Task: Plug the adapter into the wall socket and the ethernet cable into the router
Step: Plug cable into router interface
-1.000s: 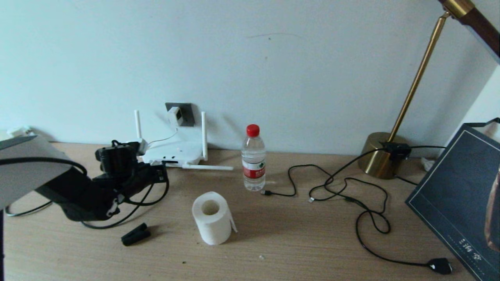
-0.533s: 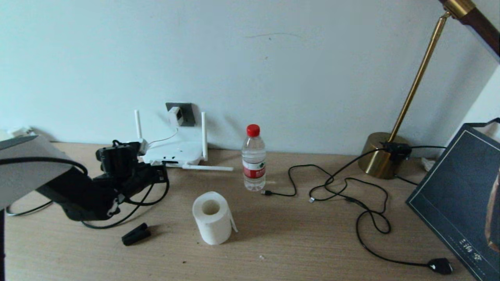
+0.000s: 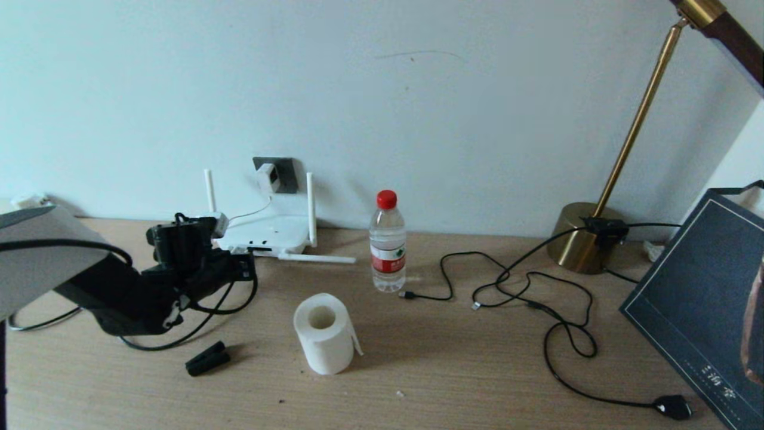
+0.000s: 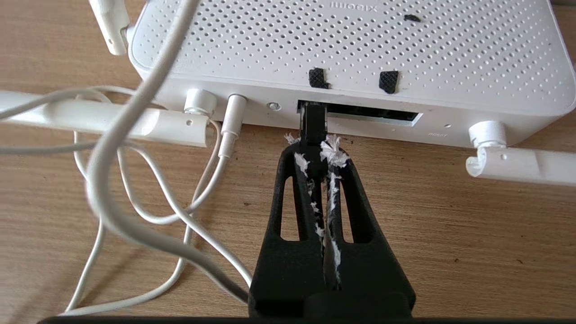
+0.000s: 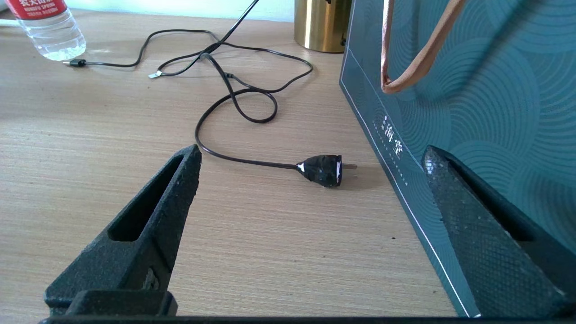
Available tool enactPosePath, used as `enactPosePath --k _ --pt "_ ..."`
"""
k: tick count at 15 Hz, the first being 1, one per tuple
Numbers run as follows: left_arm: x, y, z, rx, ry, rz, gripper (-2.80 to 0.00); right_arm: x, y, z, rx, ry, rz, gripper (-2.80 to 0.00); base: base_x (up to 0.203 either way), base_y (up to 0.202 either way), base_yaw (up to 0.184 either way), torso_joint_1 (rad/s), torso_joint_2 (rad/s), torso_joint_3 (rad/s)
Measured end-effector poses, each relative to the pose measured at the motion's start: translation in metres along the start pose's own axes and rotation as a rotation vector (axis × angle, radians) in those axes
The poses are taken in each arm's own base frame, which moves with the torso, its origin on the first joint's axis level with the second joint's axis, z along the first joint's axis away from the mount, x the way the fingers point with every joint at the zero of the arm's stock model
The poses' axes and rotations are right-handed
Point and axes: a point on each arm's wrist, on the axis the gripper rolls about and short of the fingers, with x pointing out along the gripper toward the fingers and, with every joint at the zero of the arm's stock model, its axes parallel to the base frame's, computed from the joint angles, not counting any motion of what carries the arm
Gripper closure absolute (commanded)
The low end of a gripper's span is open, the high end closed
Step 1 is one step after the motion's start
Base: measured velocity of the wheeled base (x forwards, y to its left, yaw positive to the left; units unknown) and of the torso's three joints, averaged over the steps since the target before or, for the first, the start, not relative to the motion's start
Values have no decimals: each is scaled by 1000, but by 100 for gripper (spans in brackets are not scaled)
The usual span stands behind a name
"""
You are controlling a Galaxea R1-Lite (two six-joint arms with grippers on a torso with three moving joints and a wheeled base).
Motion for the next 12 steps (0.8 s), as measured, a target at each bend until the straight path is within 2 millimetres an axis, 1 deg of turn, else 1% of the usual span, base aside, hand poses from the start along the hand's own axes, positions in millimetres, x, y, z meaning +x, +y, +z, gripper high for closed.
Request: enactPosePath --k 12 --pt "5 0 3 63 22 -16 0 0 0 0 0 0 0 -280 0 0 0 0 0 0"
